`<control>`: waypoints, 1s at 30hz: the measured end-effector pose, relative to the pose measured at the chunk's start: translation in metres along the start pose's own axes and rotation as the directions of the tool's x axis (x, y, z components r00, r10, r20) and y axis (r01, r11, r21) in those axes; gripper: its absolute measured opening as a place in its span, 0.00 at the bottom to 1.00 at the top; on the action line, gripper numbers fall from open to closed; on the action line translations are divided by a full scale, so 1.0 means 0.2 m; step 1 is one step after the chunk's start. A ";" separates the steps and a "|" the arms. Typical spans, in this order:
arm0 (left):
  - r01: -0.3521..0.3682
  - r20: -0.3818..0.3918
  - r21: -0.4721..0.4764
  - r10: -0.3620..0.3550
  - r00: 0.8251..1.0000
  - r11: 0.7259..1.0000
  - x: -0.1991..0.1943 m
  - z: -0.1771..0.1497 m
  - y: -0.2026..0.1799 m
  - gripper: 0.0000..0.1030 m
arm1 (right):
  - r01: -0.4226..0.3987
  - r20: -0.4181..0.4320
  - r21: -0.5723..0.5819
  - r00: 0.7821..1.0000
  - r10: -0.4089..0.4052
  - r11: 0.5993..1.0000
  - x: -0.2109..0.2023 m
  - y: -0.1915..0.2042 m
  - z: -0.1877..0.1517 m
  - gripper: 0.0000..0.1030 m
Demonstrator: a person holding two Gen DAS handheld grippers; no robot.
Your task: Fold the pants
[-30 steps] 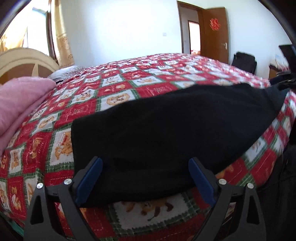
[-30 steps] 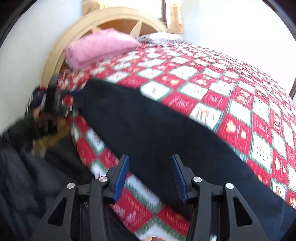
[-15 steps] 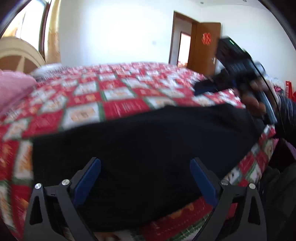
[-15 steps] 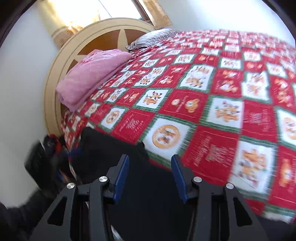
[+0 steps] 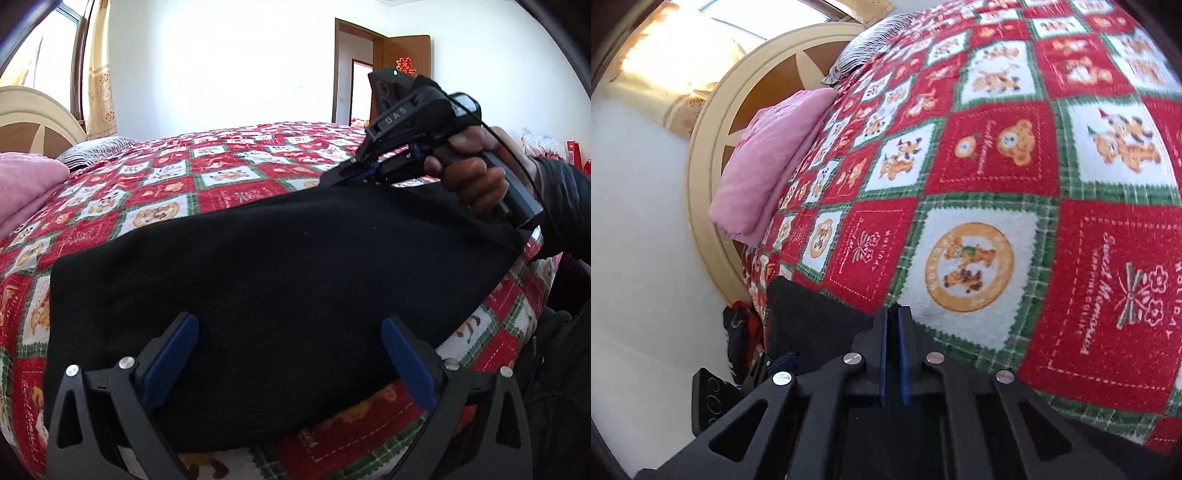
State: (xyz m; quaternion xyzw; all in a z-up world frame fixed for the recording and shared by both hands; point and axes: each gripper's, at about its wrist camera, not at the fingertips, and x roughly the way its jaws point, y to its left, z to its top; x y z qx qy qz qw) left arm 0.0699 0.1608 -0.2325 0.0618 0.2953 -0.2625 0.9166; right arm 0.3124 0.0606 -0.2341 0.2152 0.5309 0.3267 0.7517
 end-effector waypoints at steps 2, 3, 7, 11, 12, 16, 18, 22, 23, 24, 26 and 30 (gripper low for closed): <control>-0.008 0.001 0.016 0.008 1.000 1.000 0.01 -0.01 -0.01 1.00 | 0.033 0.032 -0.024 0.999 -0.032 0.999 -0.02 0.04 0.01 0.04; -0.012 0.003 0.021 0.012 1.000 1.000 0.00 -0.01 -0.01 1.00 | 0.050 0.042 -0.032 0.998 -0.049 0.998 -0.02 0.05 0.01 0.03; -0.012 -0.003 0.011 0.012 1.000 1.000 0.00 0.00 -0.01 1.00 | 0.125 0.040 -0.039 0.992 -0.124 0.991 0.01 0.01 0.01 0.03; 0.003 -0.006 -0.023 -0.003 1.000 1.000 -0.05 0.05 0.00 1.00 | 0.115 0.045 -0.077 0.993 -0.112 0.990 -0.05 0.02 -0.03 0.09; 0.007 0.008 -0.024 -0.007 1.000 1.000 -0.07 0.07 -0.01 1.00 | 0.119 0.054 -0.081 0.992 -0.115 0.990 -0.10 0.02 -0.04 0.13; 0.035 0.040 -0.021 -0.034 0.999 0.999 -0.11 0.15 -0.05 1.00 | 0.135 0.123 -0.076 0.985 -0.125 0.988 -0.43 -0.02 -0.18 0.37; 0.082 0.050 -0.025 -0.081 0.996 0.996 -0.11 0.20 -0.08 1.00 | 0.173 0.166 -0.041 0.972 -0.164 0.984 -0.67 -0.09 -0.28 0.37; 0.153 0.042 0.023 -0.154 0.987 0.988 -0.07 0.26 -0.20 1.00 | 0.340 0.277 0.121 0.891 -0.361 0.933 -1.26 -0.27 -0.55 0.37; 0.171 0.041 0.047 -0.172 0.984 0.984 -0.06 0.28 -0.24 1.00 | 0.373 0.296 0.166 0.864 -0.407 0.913 -1.39 -0.31 -0.62 0.37; 0.197 0.035 0.076 -0.200 0.979 0.977 -0.05 0.30 -0.29 1.00 | 0.402 0.320 0.212 0.832 -0.452 0.891 -1.53 -0.34 -0.69 0.37; 0.230 0.033 0.113 -0.235 0.971 0.967 -0.02 0.34 -0.37 1.00 | 0.455 0.372 0.307 0.751 -0.545 0.836 -1.83 -0.39 -0.86 0.37; 0.295 0.025 0.181 -0.304 0.952 0.938 0.02 0.42 -0.55 1.00 | 0.469 0.428 0.488 0.606 -0.670 0.736 -2.30 -0.48 -1.19 0.37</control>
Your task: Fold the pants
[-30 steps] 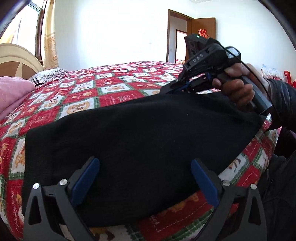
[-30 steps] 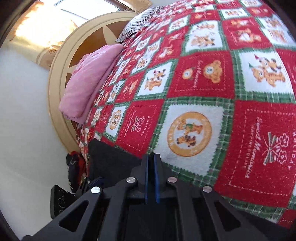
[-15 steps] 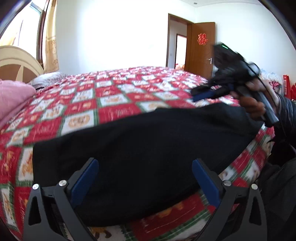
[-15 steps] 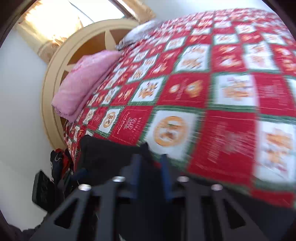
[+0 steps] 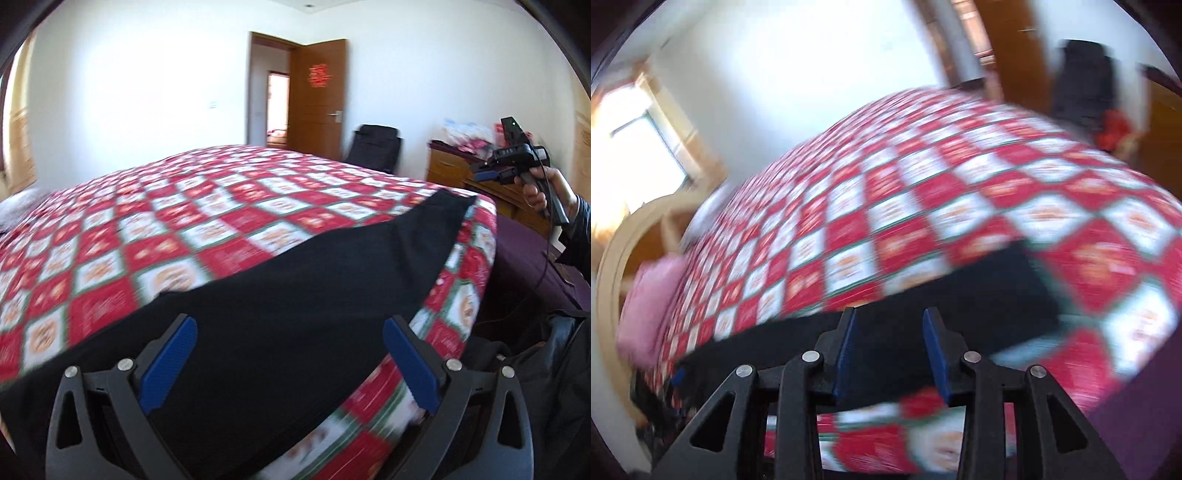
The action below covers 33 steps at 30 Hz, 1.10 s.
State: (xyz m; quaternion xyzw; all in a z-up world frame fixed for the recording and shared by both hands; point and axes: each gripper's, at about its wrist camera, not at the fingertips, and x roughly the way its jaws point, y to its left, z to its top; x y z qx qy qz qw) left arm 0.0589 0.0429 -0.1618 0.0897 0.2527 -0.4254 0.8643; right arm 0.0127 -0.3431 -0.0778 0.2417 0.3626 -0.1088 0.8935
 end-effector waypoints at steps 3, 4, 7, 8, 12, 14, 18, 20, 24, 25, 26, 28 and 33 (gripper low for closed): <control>0.050 -0.012 0.035 -0.049 0.999 0.998 0.07 0.05 -0.09 1.00 | 0.058 0.036 0.116 0.997 -0.063 0.992 -0.12 -0.25 0.01 0.37; 0.063 -0.020 0.039 -0.063 0.998 0.997 0.09 0.06 -0.10 1.00 | 0.048 0.036 0.149 0.998 -0.054 0.988 -0.13 -0.31 0.01 0.37; 0.083 -0.052 0.018 -0.082 0.995 0.996 0.18 0.05 -0.12 1.00 | -0.028 0.008 0.269 1.000 0.027 0.963 -0.07 -0.48 -0.03 0.37; 0.094 -0.062 0.002 -0.093 0.994 0.996 0.21 0.04 -0.12 1.00 | -0.046 0.001 0.288 0.999 0.048 0.956 -0.03 -0.49 -0.04 0.37; 0.131 -0.100 -0.052 -0.136 0.986 0.990 0.27 -0.01 -0.11 1.00 | -0.090 -0.005 0.306 0.995 0.096 0.948 0.08 -0.53 -0.04 0.37; 0.119 -0.125 -0.052 -0.125 0.984 0.992 0.30 -0.04 -0.12 1.00 | -0.077 -0.017 0.299 0.996 0.086 0.951 0.14 -0.50 -0.03 0.36; 0.118 -0.141 -0.074 -0.127 0.982 0.990 0.32 -0.08 -0.10 1.00 | -0.066 0.007 0.233 0.998 0.066 0.970 0.16 -0.43 0.01 0.04; 0.120 -0.136 -0.073 -0.129 0.982 0.990 0.32 -0.08 -0.10 1.00 | -0.091 0.050 0.200 0.995 0.082 0.976 0.11 -0.40 0.05 0.04; 0.123 -0.134 -0.072 -0.132 0.982 0.990 0.31 -0.09 -0.11 1.00 | -0.134 0.148 0.115 0.982 0.117 0.984 -0.03 -0.33 0.12 0.04; 0.125 -0.133 -0.071 -0.133 0.982 0.990 0.31 -0.09 -0.11 1.00 | -0.120 0.142 0.095 0.984 0.106 0.988 -0.04 -0.32 0.11 0.04; 0.126 -0.132 -0.071 -0.134 0.982 0.989 0.32 -0.09 -0.10 1.00 | -0.095 0.131 0.085 0.988 0.084 0.992 -0.04 -0.33 0.10 0.05; 0.131 -0.133 -0.070 -0.139 0.981 0.989 0.32 -0.09 -0.10 1.00 | -0.065 0.082 0.109 0.995 0.056 0.992 0.00 -0.39 0.05 0.06; 0.137 -0.145 -0.042 -0.142 0.979 0.990 0.32 -0.10 -0.11 1.00 | -0.001 -0.004 0.171 1.000 0.002 0.985 0.01 -0.55 -0.09 0.39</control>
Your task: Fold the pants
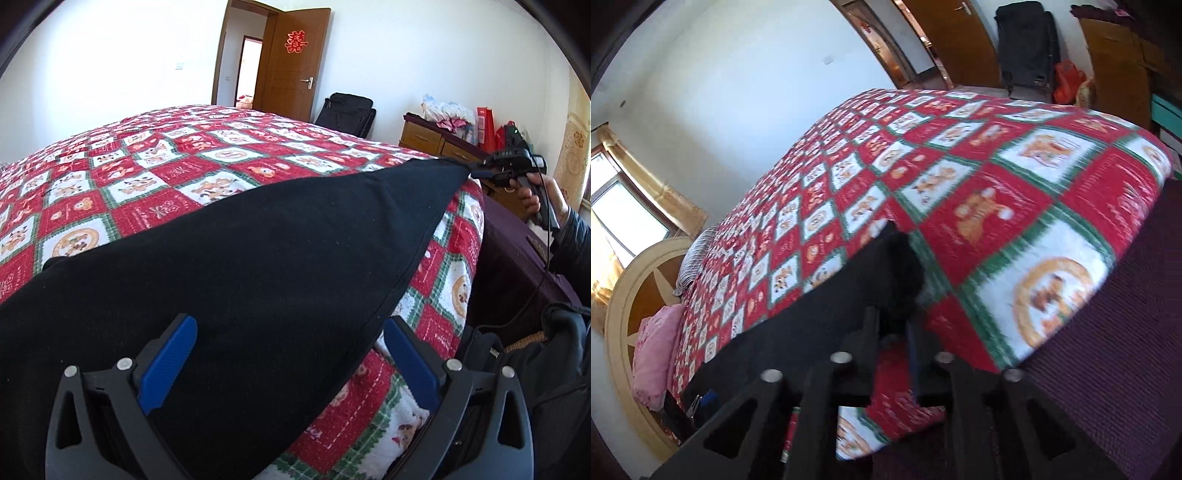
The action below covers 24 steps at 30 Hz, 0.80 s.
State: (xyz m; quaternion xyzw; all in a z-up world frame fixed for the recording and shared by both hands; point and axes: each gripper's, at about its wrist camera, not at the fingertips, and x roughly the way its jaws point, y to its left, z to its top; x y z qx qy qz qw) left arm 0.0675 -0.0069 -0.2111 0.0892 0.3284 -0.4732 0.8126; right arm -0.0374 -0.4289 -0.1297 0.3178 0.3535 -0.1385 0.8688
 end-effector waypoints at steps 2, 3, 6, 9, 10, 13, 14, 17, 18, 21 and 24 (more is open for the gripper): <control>-0.003 -0.002 0.008 0.003 1.000 1.000 0.01 0.00 0.00 1.00 | 0.026 0.063 0.025 0.998 -0.027 0.999 -0.08 -0.05 0.01 0.49; -0.004 0.000 0.010 0.004 1.000 1.000 0.01 0.00 0.00 1.00 | 0.009 0.084 0.048 0.996 -0.013 0.999 -0.10 -0.07 0.04 0.49; -0.001 0.009 0.004 0.001 1.000 1.000 0.00 -0.01 0.00 1.00 | -0.022 0.107 0.085 0.994 0.013 0.996 -0.12 -0.11 0.13 0.49; -0.002 0.013 0.007 0.002 1.000 1.000 0.01 -0.01 0.00 1.00 | -0.047 0.038 0.091 0.998 0.044 0.995 -0.03 -0.09 0.20 0.49; -0.002 0.012 0.009 0.002 1.000 1.000 0.01 -0.01 0.00 1.00 | -0.075 -0.008 0.107 0.997 0.077 0.991 0.03 -0.09 0.23 0.49; 0.001 0.014 0.009 -0.001 1.000 1.000 0.00 -0.01 0.00 1.00 | -0.082 -0.109 0.119 0.989 0.095 0.989 0.17 -0.06 0.26 0.48; 0.001 0.015 0.008 -0.001 1.000 1.000 0.00 -0.01 0.00 1.00 | -0.071 -0.131 0.116 0.988 0.086 0.991 0.21 -0.05 0.26 0.48; 0.000 0.017 0.008 0.000 1.000 1.000 0.01 -0.02 0.00 1.00 | -0.068 -0.204 0.122 0.975 0.092 0.990 0.32 -0.02 0.27 0.45; -0.001 0.018 0.009 0.000 1.000 1.000 0.01 -0.02 0.00 1.00 | -0.052 -0.211 0.121 0.975 0.077 0.991 0.34 -0.02 0.27 0.28; -0.002 0.019 0.010 0.002 1.000 1.000 0.00 -0.02 0.00 1.00 | -0.015 -0.188 0.052 0.982 0.025 0.999 0.35 0.03 0.30 0.04; -0.003 0.021 0.010 0.002 1.000 1.000 0.00 -0.02 0.00 1.00 | -0.087 -0.113 -0.049 0.990 0.081 0.995 0.27 0.15 0.33 0.04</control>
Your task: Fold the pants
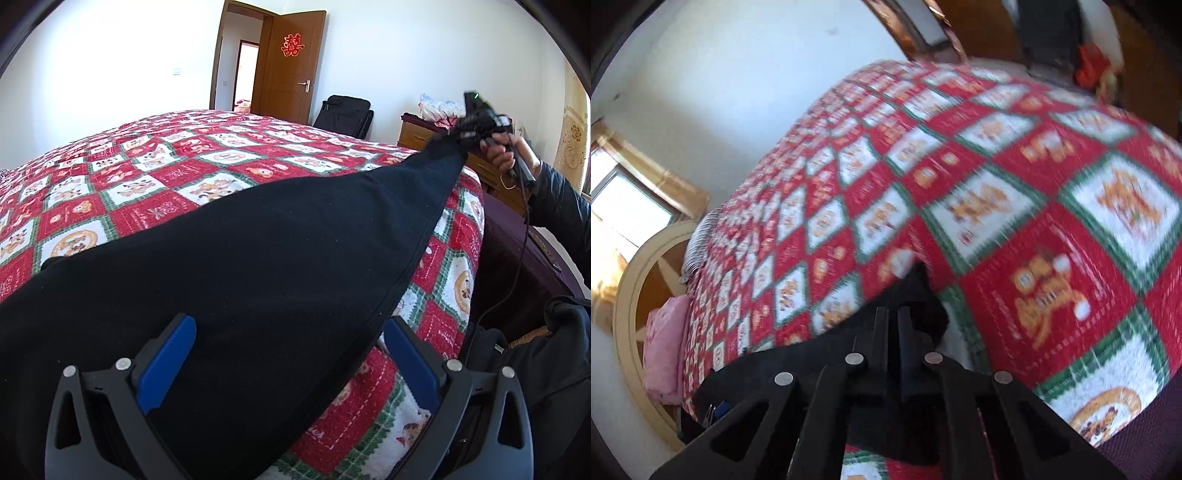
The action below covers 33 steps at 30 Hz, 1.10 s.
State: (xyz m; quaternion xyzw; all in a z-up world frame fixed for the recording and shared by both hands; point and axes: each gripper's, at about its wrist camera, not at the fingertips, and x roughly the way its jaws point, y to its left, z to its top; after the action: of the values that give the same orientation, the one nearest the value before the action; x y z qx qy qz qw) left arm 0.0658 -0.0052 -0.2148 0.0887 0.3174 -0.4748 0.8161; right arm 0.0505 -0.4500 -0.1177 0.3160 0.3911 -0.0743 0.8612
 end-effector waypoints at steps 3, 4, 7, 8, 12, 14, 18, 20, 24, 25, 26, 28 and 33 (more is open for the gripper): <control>-0.002 0.004 0.001 0.002 1.000 1.000 0.00 0.00 0.00 1.00 | -0.082 0.105 -0.139 0.990 0.097 0.987 -0.09 0.15 0.01 0.04; -0.002 0.005 0.001 0.002 1.000 1.000 0.00 0.00 0.00 1.00 | -0.082 0.134 -0.182 0.985 0.107 0.980 -0.11 0.18 0.00 0.04; -0.004 0.009 0.004 0.003 1.000 1.000 0.00 -0.01 0.00 1.00 | -0.017 0.165 -0.199 0.985 0.050 0.980 -0.06 0.16 0.00 0.03; -0.005 0.011 0.007 0.005 1.000 1.000 0.00 -0.01 0.00 1.00 | 0.019 0.158 -0.177 0.987 0.009 0.984 -0.03 0.12 0.00 0.03; -0.007 0.012 0.009 0.006 1.000 1.000 0.00 -0.01 0.00 1.00 | 0.070 0.148 -0.075 0.987 -0.058 0.995 0.00 -0.08 -0.01 0.03; -0.011 0.010 0.013 0.011 1.000 1.000 0.00 -0.01 -0.01 1.00 | 0.063 0.118 -0.040 0.991 -0.058 0.997 -0.01 -0.17 -0.03 0.04; -0.025 0.008 0.024 0.025 1.000 0.999 0.01 -0.01 -0.01 1.00 | 0.034 0.118 -0.016 0.993 -0.032 0.999 -0.06 -0.23 -0.05 0.04; -0.030 0.006 0.028 0.030 1.000 0.999 0.01 -0.01 -0.02 1.00 | 0.005 0.121 -0.012 0.993 -0.004 1.000 -0.07 -0.22 -0.03 0.11; -0.031 0.006 0.030 0.031 0.999 0.999 0.01 -0.01 -0.01 1.00 | -0.059 0.091 0.015 0.994 0.057 0.998 0.00 -0.20 0.02 0.58; -0.031 0.006 0.029 0.031 1.000 0.999 0.01 -0.01 -0.01 1.00 | -0.068 0.078 0.015 0.995 0.066 0.998 0.03 -0.18 0.03 0.58; -0.031 0.007 0.029 0.031 0.999 0.999 0.01 -0.01 -0.01 1.00 | -0.045 0.051 0.002 0.998 0.045 0.999 0.07 -0.15 0.05 0.57; -0.031 0.008 0.029 0.031 0.999 0.999 0.01 -0.01 -0.01 1.00 | 0.037 -0.014 -0.017 0.999 -0.038 0.999 0.16 -0.11 0.07 0.47; -0.032 0.013 0.030 0.031 0.999 0.999 0.01 -0.02 -0.01 1.00 | 0.092 -0.061 -0.070 0.993 -0.096 0.993 0.25 -0.06 0.08 0.02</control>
State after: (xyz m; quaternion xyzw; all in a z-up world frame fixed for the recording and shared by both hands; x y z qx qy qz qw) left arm 0.0630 -0.0062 -0.2182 0.1029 0.3038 -0.4671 0.8240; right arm 0.0902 -0.4638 -0.1524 0.2702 0.4352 -0.0915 0.8539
